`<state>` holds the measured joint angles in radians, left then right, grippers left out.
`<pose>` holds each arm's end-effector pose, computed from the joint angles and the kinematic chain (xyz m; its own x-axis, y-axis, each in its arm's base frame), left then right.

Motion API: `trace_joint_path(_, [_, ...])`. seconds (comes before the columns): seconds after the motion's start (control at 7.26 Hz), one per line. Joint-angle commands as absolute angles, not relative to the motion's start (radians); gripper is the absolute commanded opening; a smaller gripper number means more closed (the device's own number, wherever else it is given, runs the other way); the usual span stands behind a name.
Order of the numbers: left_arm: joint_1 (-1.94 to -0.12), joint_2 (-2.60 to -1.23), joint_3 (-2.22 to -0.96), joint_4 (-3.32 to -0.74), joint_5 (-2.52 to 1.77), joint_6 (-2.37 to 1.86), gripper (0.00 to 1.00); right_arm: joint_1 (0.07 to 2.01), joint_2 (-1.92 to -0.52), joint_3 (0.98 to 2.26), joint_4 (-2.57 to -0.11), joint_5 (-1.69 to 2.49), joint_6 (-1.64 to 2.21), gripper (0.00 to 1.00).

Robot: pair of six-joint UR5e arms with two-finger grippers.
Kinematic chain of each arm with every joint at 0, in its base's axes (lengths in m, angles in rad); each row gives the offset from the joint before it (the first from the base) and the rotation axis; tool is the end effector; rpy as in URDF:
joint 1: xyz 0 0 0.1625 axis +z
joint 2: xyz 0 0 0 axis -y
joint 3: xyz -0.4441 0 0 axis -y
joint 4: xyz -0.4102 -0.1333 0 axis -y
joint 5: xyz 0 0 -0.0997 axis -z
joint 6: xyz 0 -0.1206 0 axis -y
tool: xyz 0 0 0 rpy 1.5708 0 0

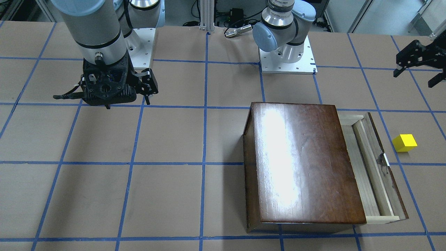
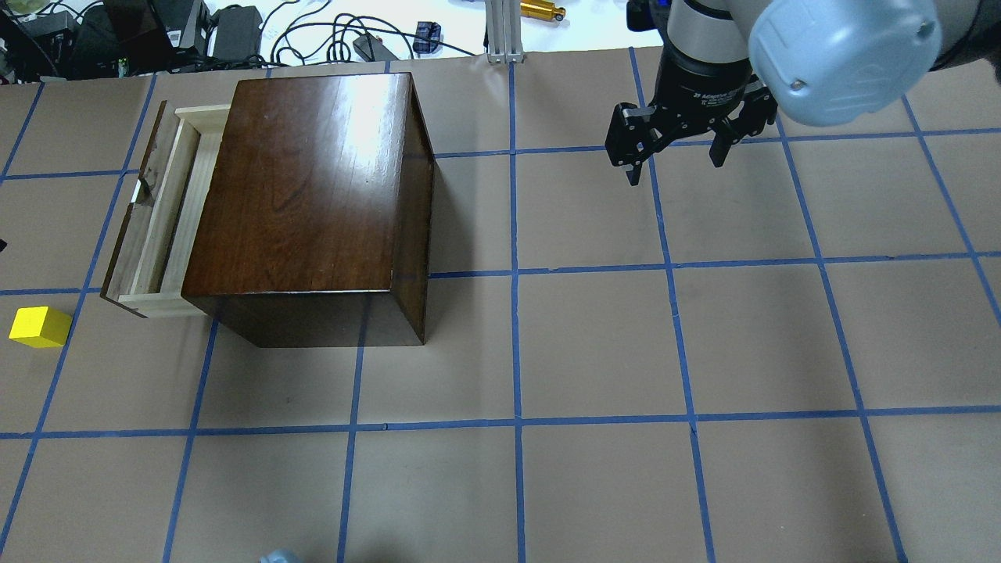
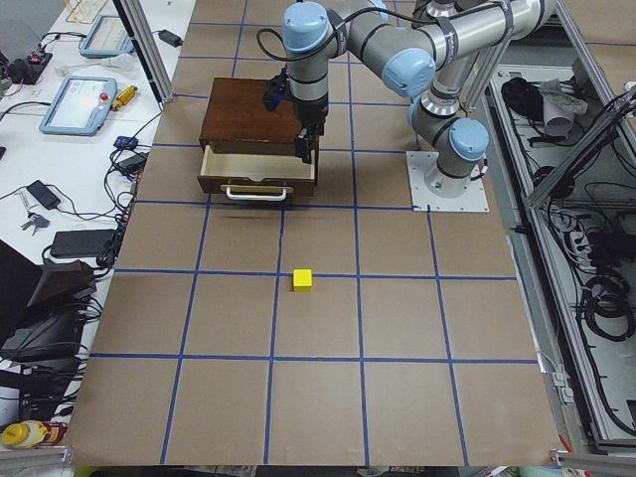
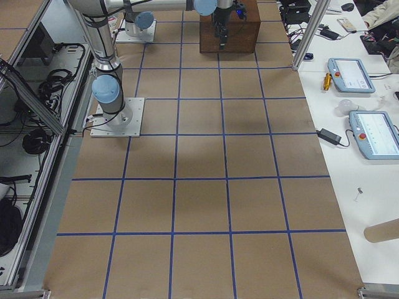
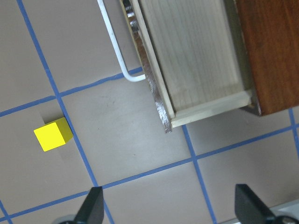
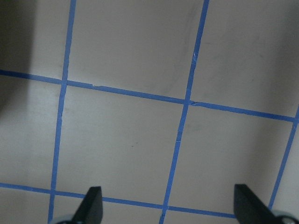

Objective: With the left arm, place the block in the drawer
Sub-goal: 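Move the left gripper down toward the yellow cube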

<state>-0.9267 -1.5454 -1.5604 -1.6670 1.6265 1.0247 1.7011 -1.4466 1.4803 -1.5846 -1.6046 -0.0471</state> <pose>0.1936 -0.4686 0.4949 -0.9279 0.3721 0.0227 0.3727 0.9246 0.0788 0.2012 -0.5407 0.4669 -0.9837 -0.1771 0.0328 -0.1764 0.9841 0.0215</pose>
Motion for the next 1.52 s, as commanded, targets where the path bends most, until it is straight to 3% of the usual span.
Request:
trace_joint_path(0.0, [-0.820, -1.557, -1.601, -1.654, 1.649, 1.251, 1.00, 1.701, -1.447, 1.480, -1.585, -1.605, -0.048, 1.00])
trace_joint_path(0.83, [-0.672, -1.681, -1.767, -1.240, 1.663, 1.921, 1.00, 1.701, -1.447, 1.480, -1.585, -1.605, -0.048, 1.00])
trace_joint_path(1.38, [-0.661, -1.825, -1.756, -1.088, 1.651, 2.176, 1.00, 1.701, -1.447, 1.480, -1.585, -1.605, -0.046, 1.00])
